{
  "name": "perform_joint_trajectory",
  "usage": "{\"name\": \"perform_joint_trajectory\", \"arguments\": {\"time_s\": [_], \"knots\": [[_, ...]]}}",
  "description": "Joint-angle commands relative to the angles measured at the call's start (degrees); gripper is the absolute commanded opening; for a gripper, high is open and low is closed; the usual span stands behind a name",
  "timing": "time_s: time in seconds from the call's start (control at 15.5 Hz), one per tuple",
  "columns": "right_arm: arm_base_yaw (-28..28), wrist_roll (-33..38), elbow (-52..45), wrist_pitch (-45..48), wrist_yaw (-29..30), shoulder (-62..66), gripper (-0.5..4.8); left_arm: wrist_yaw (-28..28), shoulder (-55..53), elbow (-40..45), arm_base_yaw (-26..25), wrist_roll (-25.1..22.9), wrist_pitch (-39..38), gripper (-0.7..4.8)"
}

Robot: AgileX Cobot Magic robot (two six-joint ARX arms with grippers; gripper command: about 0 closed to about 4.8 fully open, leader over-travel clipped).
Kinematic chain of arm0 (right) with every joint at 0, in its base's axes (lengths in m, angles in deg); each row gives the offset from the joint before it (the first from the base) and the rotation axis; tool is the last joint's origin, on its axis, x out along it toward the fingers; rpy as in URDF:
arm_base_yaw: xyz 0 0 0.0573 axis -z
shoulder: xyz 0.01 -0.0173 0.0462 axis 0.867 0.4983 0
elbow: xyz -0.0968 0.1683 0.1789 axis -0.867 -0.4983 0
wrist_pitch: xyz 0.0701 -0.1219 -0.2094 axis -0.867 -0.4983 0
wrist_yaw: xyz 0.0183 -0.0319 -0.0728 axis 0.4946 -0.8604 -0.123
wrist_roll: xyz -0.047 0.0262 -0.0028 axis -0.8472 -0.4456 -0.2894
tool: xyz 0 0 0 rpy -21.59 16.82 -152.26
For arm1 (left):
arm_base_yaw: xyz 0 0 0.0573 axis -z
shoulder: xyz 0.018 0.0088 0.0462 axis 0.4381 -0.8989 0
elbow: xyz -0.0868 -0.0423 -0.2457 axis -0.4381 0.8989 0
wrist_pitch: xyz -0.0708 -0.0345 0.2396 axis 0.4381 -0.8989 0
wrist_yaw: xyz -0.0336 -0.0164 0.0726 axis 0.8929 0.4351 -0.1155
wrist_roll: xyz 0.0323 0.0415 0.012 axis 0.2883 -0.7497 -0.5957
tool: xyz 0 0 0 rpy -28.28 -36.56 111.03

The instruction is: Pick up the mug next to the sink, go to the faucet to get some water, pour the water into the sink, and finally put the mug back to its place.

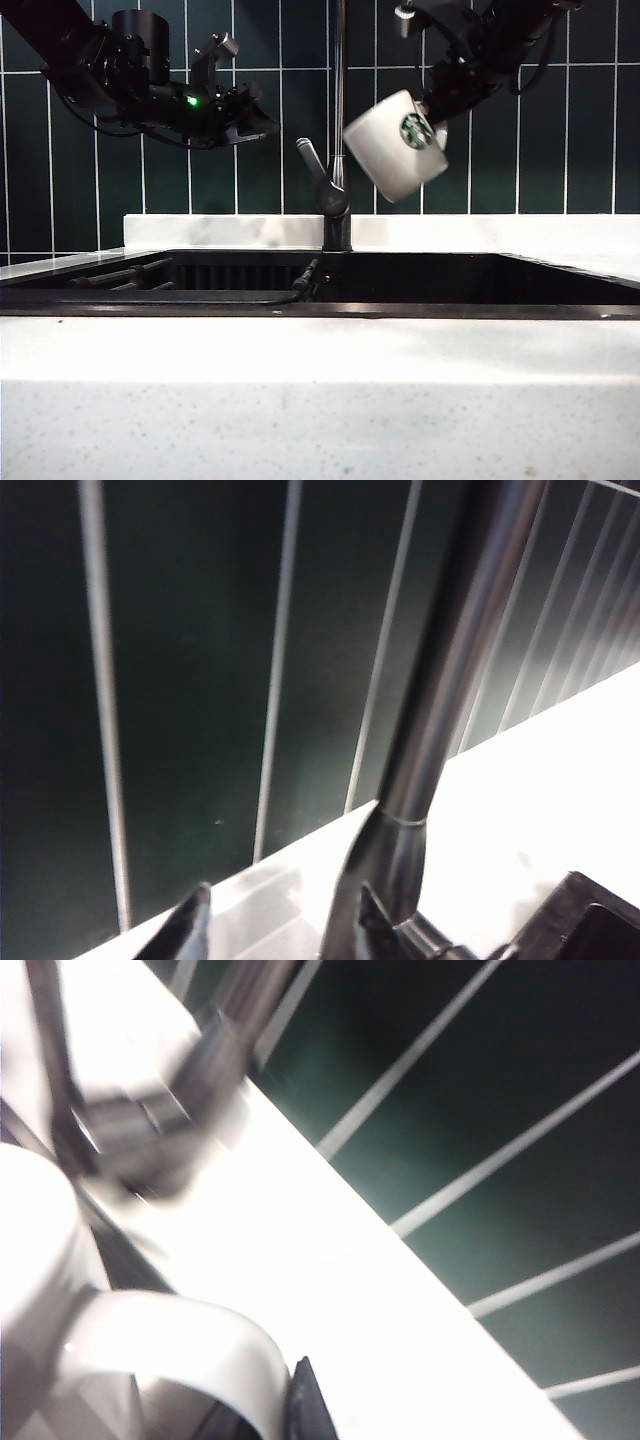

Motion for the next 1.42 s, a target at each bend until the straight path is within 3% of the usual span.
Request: {"name": "perform_joint_trajectory", "arguments": {"time_s": [0.06, 0.19, 0.52, 0.71, 0.91, 1.03, 1.29, 1.42], "knots": [[0.0, -8.68, 0.79, 4.59, -3.02, -1.38, -0.01, 0.26, 0.74, -0.11, -2.58, 5.2, -0.11, 1.78], [0.0, -13.53, 0.79, 3.45, -3.28, -1.38, -0.01, 2.91, 1.25, -0.11, -3.37, 6.88, -0.07, 1.69], [0.0, -27.23, 0.74, 0.37, -6.1, -1.33, -0.01, 12.94, 8.57, -0.09, -3.93, 8.07, -0.81, -0.06], [-0.02, -31.91, 0.72, 0.07, -6.08, -1.33, -0.01, 12.85, 13.62, -0.02, -3.96, 8.11, -8.28, -0.06], [-0.02, -41.42, 0.72, 0.85, -6.05, -1.33, -0.01, 12.72, 17.33, 0.9, -3.96, 7.45, -12.87, -0.06], [-0.04, -42.84, 0.72, 1.73, -6.03, -1.33, -0.01, 12.5, 21.4, 3.72, -3.96, 7.43, -17.25, -0.06], [-0.24, -42.86, 0.72, 0.46, -6.38, -1.4, -0.01, 11.1, 28.06, 11.17, -3.96, 7.17, -18.56, -0.06], [-0.5, -47.58, 0.72, 0.94, -8.07, -1.42, -0.01, 11.15, 31.98, 16.04, -3.96, 7.04, -19.04, -0.06]]}}
